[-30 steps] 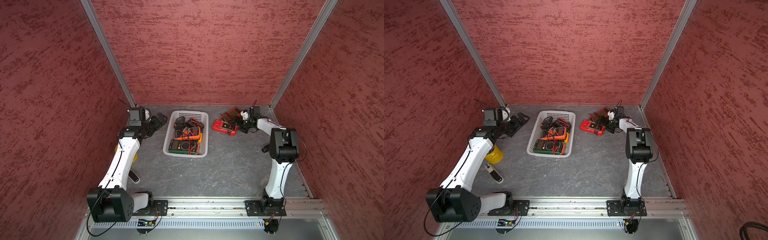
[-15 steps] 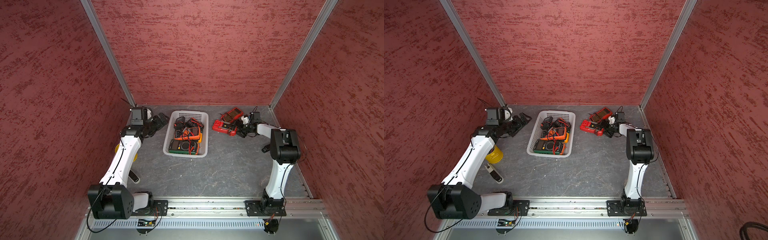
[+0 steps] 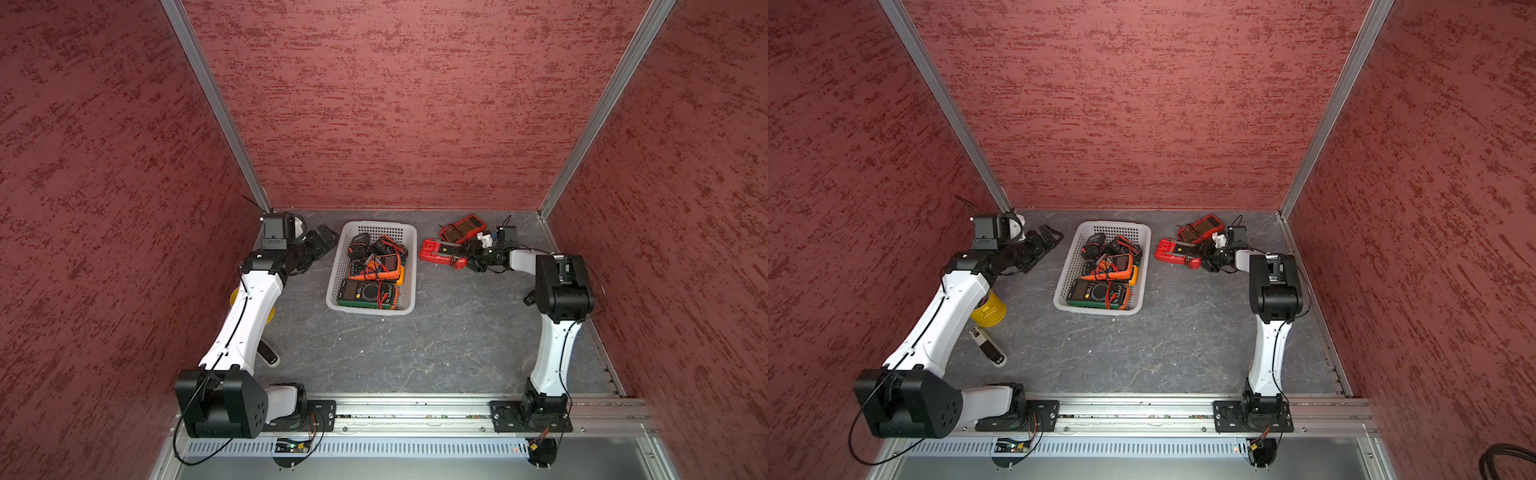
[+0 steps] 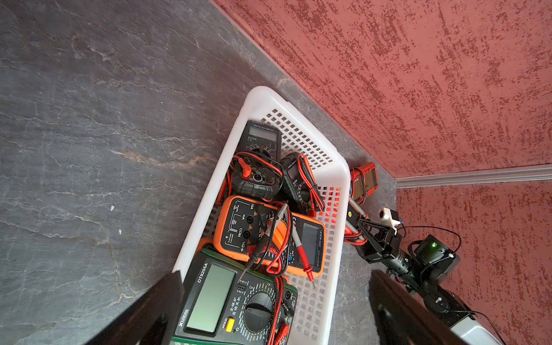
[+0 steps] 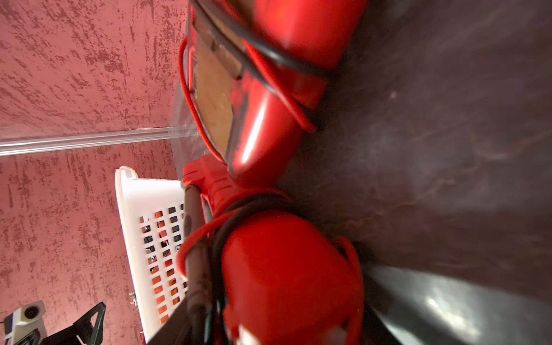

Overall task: Put the multimeter into the basket
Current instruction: Pick up the multimeter from the center of the board.

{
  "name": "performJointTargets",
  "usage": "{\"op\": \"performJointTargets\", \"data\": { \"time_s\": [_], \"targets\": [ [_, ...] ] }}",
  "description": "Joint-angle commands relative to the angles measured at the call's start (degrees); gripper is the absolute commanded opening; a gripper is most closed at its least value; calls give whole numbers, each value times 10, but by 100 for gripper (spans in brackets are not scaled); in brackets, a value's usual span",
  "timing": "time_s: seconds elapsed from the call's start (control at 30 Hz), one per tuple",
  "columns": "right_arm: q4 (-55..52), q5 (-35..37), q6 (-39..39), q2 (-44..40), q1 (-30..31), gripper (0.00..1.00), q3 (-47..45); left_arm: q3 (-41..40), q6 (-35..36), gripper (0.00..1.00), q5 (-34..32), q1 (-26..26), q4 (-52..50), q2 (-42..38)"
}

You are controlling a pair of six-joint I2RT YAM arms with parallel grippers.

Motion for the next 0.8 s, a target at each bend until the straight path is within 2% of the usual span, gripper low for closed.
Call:
{"op": "performJointTargets", "data": {
  "time_s": [0.0,0.17,0.37,0.47,0.77],
  "targets": [
    [-1,32,0,-9,11,37,-21,17,7,100,-10,-2,-1,-2],
    [12,31,14,-60,15,21,-50,17,11,100,-17,-3,-2,-1],
    [42,37,53,-136,20,10,-104,15,11,100,-21,-2,2,1],
    [59,42,72,-167,21,0,-127,13,11,100,-24,-2,2,1],
    [36,64,80,-237,28,0,-152,8,20,100,-25,-1,-3,1]
  ]
}}
